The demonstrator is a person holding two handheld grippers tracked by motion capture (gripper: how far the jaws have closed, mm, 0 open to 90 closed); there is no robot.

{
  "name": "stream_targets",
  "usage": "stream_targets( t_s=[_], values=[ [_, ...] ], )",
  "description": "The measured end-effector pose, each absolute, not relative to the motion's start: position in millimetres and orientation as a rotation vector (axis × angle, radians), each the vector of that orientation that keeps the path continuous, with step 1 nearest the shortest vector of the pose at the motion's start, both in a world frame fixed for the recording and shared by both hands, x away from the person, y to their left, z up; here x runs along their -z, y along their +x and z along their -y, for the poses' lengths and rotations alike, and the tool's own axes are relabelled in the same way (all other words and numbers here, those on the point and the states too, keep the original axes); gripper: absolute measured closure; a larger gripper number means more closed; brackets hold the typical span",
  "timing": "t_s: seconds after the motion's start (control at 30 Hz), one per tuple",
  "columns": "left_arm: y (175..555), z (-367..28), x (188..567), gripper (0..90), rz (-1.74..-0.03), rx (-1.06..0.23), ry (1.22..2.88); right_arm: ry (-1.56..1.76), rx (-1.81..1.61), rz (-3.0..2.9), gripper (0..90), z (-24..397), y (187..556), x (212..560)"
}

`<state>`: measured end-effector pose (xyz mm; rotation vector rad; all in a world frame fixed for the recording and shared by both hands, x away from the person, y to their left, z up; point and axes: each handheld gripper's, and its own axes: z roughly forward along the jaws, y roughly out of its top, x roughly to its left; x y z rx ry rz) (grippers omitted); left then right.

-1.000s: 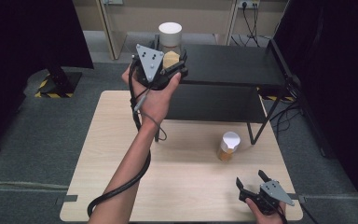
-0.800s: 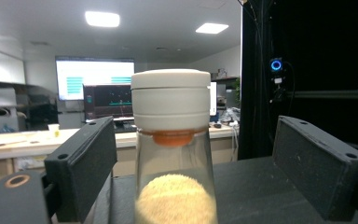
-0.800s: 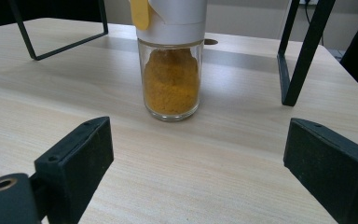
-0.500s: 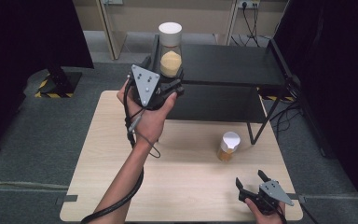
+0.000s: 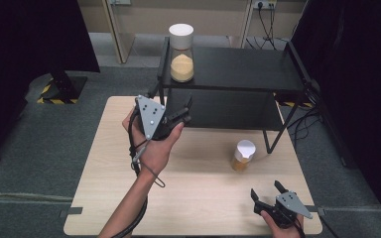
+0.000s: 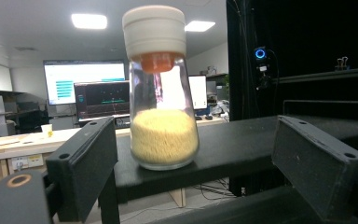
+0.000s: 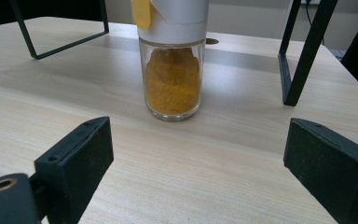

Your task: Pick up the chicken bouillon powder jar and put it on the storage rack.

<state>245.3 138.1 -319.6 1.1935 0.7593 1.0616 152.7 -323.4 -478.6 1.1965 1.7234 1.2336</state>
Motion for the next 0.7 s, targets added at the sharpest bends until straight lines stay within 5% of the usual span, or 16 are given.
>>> stream_targets(
  t_s=[0.7],
  values=[
    [219.1,-148.5,401.0,13.3,-0.744,-0.998,1.242,1.193,-1.231,-1.723,8.4,322.6,152.9,478.8]
  ],
)
